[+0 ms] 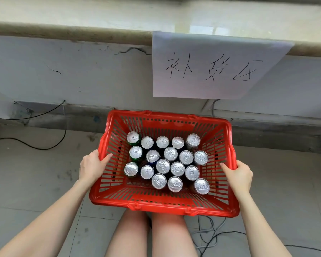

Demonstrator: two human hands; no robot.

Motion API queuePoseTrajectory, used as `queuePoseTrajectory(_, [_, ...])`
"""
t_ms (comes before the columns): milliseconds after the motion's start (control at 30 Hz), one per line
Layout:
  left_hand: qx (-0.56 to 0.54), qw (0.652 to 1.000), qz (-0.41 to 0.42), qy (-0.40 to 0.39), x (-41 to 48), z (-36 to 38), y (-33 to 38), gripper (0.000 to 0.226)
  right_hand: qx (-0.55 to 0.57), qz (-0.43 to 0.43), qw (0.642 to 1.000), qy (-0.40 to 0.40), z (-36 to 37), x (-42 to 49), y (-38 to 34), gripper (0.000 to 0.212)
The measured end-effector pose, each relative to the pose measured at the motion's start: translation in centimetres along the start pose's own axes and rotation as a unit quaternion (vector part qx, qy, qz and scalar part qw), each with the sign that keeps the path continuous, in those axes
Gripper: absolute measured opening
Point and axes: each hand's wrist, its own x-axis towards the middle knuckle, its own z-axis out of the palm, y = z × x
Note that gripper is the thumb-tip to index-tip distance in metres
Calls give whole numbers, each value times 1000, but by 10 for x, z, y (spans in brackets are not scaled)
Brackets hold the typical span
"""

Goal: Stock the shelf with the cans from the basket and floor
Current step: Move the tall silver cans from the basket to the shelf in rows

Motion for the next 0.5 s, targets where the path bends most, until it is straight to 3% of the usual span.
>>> queuePoseTrajectory(500, [-95,993,-50,40,-44,-29,-25,55,8,-43,998,-34,-25,-15,-40,29])
